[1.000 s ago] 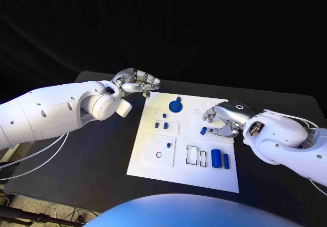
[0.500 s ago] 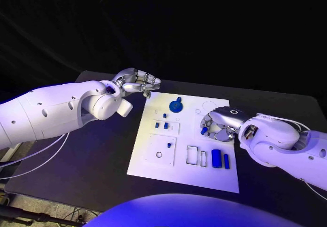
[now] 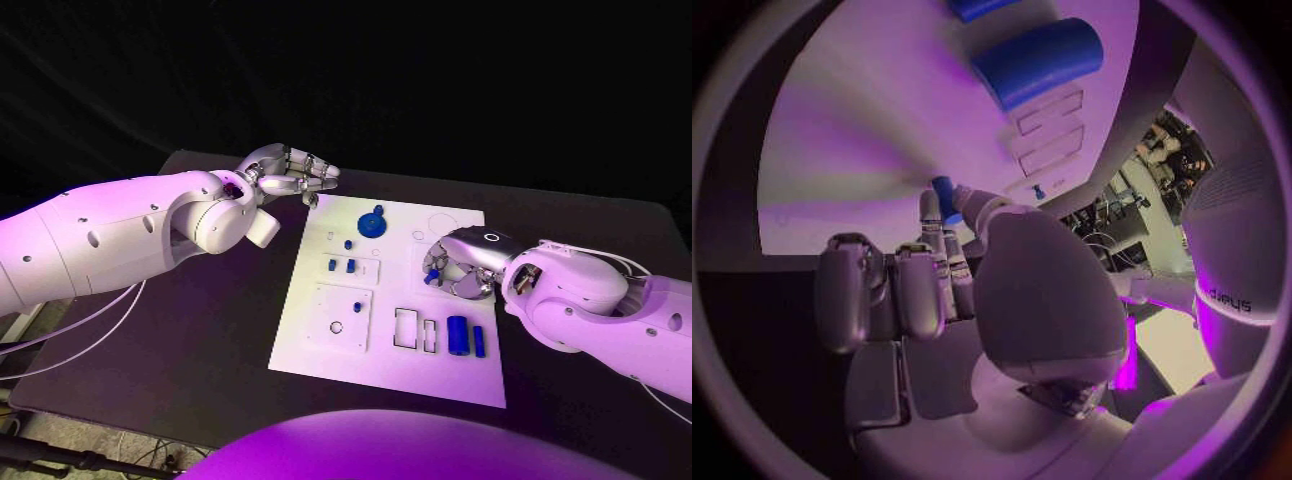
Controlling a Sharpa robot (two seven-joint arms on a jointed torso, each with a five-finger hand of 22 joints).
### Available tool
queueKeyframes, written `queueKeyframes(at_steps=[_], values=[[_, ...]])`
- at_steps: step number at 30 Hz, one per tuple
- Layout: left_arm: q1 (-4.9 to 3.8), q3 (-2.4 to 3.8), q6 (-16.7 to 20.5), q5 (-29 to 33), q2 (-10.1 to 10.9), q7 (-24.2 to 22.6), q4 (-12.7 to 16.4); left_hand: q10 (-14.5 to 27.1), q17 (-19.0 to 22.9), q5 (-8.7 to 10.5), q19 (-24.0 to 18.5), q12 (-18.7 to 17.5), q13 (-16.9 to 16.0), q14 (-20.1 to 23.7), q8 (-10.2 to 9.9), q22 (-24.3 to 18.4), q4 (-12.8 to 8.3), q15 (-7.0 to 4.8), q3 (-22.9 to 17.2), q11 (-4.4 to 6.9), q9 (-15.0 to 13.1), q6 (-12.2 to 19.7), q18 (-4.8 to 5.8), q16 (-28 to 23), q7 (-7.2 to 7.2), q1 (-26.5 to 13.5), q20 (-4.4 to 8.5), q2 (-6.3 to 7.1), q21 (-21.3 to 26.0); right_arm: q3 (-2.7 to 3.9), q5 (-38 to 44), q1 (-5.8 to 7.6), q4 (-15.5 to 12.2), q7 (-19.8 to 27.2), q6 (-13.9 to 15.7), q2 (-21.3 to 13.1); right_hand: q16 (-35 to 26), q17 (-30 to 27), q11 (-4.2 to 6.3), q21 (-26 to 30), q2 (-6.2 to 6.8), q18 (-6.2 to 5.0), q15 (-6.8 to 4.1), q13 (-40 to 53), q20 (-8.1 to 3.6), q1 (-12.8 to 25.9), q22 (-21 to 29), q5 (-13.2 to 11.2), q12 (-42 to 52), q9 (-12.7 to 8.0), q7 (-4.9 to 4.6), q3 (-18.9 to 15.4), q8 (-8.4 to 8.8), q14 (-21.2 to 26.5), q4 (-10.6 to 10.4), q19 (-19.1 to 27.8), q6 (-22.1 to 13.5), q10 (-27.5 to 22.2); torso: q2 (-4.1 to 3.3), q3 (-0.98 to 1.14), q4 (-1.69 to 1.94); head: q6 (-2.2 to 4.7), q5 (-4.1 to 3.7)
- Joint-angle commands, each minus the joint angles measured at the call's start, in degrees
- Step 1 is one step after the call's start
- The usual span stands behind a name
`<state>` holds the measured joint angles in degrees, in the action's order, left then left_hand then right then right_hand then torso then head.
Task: Assemble the parts on the task board
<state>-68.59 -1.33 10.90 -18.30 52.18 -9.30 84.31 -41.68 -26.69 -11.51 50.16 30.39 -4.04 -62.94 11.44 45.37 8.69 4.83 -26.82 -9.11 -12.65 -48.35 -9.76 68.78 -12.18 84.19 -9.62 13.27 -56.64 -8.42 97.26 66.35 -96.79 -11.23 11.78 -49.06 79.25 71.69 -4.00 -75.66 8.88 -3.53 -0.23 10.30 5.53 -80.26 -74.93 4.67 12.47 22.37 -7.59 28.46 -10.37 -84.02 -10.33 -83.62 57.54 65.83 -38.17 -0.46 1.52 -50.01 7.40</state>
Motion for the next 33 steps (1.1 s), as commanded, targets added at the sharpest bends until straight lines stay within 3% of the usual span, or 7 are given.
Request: queueKeyframes(at_steps=[1,5,15,27,33], values=[[-0.07,0.05,-0.82,0.37,-0.06,-0.32,0.11,0.48,0.09,-0.26,0.02,0.26,0.06,0.36,0.19,0.01,-0.05,-0.19,-0.39,-0.09,0.09,-0.38,-0.81,0.25,-0.27,0.38,-0.49,0.09,0.26,-0.02,0.26,-0.13,0.18,0.2,0.0,0.2,0.25,0.13,0.14,-0.35,-0.76,0.57,-0.37,-0.36,-0.13,-0.99,-9.32,-1.48,-0.52,0.27,0.03,1.88,-0.49,-2.27,0.81,-0.45,0.63,0.76,0.01,-0.01,0.01,0.01,-0.02],[-0.07,0.05,-0.93,0.37,-0.06,-0.24,0.11,0.48,0.11,-0.26,0.06,0.34,0.05,0.28,0.17,0.04,-0.02,-0.2,-0.54,-0.1,0.11,-0.36,-0.82,0.36,-0.29,0.42,-0.49,-0.01,0.21,-0.02,0.5,-0.2,0.21,0.29,1.46,0.34,0.43,0.36,0.16,-0.63,-1.88,0.63,-0.39,-0.72,-0.17,-1.37,-9.56,-1.66,-1.11,0.71,-0.01,4.03,-0.91,-2.33,2.02,-0.57,0.98,1.66,0.0,-0.02,0.02,0.01,0.09],[-0.07,0.05,-0.94,0.37,-0.09,-0.19,-0.03,0.48,0.12,-0.24,0.09,0.39,0.05,0.2,0.15,0.06,0.0,-0.2,-0.61,-0.11,0.13,-0.35,-0.83,0.44,-0.31,0.42,-0.49,-0.03,0.18,0.05,0.78,-0.02,-1.79,0.64,4.42,-0.86,0.82,0.87,0.36,-1.68,-1.7,0.84,-0.51,-0.94,-0.26,-1.06,-10.13,-1.62,-1.72,1.6,0.02,5.59,-1.88,-2.47,3.92,-1.02,1.82,3.33,0.13,-0.09,-0.04,0.01,-0.03],[-0.06,0.05,-1.09,0.37,-0.37,-0.23,-0.49,0.52,0.14,-0.22,0.1,0.43,0.06,0.18,0.15,0.07,0.0,-0.19,-0.67,-0.11,0.14,-0.36,-0.83,0.48,-0.31,0.42,-0.49,-0.01,0.15,0.52,-0.52,3.49,-7.62,0.36,4.93,-4.12,0.85,0.87,0.38,-1.85,-1.11,0.87,-0.53,-1.06,-0.29,-0.41,-10.27,-1.63,-2.17,1.93,0.04,5.77,-2.16,-2.47,4.5,-1.09,1.95,3.77,0.2,-0.11,-0.04,0.01,-0.48],[-0.05,0.04,-1.3,0.37,-0.55,-0.24,-0.56,0.57,0.16,-0.22,0.11,0.43,0.06,0.18,0.14,0.08,-0.02,-0.19,-0.71,-0.12,0.15,-0.36,-0.83,0.5,-0.31,0.46,-0.49,0.01,0.14,0.58,-1.54,4.28,-10.23,0.92,4.95,-3.13,0.85,0.86,0.37,-1.89,-0.92,0.88,-0.52,-1.12,-0.29,-0.15,-10.3,-1.61,-2.36,2.0,0.05,5.79,-2.2,-2.46,4.6,-1.1,1.93,3.81,0.1,-0.11,-0.04,0.01,-0.41]])
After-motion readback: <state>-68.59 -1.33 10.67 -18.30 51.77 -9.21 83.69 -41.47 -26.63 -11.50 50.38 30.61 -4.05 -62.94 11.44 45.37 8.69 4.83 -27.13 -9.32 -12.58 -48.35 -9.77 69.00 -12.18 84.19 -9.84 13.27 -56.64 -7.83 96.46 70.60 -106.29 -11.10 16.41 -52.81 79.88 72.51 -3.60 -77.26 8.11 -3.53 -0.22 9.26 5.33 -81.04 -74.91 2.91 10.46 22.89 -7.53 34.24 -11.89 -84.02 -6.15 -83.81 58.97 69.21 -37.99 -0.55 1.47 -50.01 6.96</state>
